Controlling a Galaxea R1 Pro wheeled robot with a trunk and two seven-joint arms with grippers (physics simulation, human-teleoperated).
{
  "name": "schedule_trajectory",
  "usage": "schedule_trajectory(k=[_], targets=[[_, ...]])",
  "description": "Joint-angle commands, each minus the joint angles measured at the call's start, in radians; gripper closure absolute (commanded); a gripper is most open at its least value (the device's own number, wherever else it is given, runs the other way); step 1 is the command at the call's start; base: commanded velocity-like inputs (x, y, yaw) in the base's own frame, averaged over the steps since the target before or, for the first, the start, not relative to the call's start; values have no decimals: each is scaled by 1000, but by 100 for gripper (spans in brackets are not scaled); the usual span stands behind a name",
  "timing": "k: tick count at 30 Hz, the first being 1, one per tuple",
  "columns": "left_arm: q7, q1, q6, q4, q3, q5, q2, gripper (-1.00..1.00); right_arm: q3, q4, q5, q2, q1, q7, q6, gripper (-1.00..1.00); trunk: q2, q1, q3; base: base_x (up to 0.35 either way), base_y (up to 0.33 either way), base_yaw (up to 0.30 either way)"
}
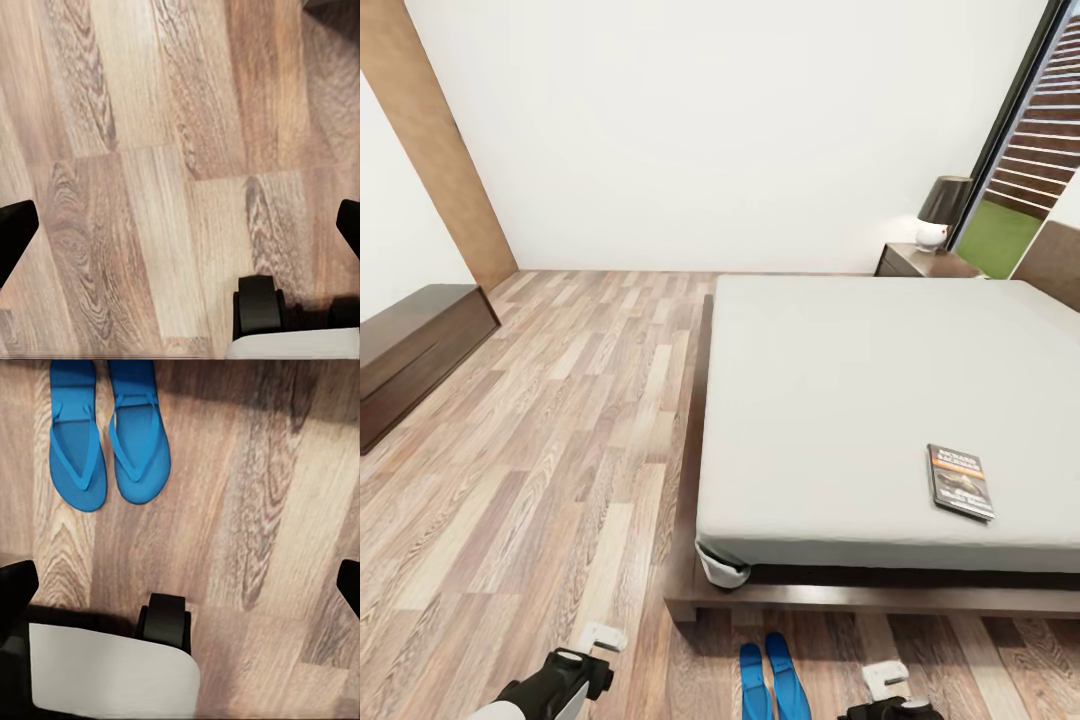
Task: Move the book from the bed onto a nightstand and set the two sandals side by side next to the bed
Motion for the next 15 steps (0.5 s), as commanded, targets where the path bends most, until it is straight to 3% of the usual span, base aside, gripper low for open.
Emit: schedule_trajectory(k=[1, 15], targets=[[2, 0, 7, 0, -5, -3, 0, -100, 0, 3, 10, 0, 0, 4, 6, -100, 0, 0, -1, 0, 0, 0], [2, 0, 7, 0, -5, -3, 0, -100, 0, 14, 10, 0, 0, 4, 6, -100, 0, 0, -1, 0, 0, 0]])
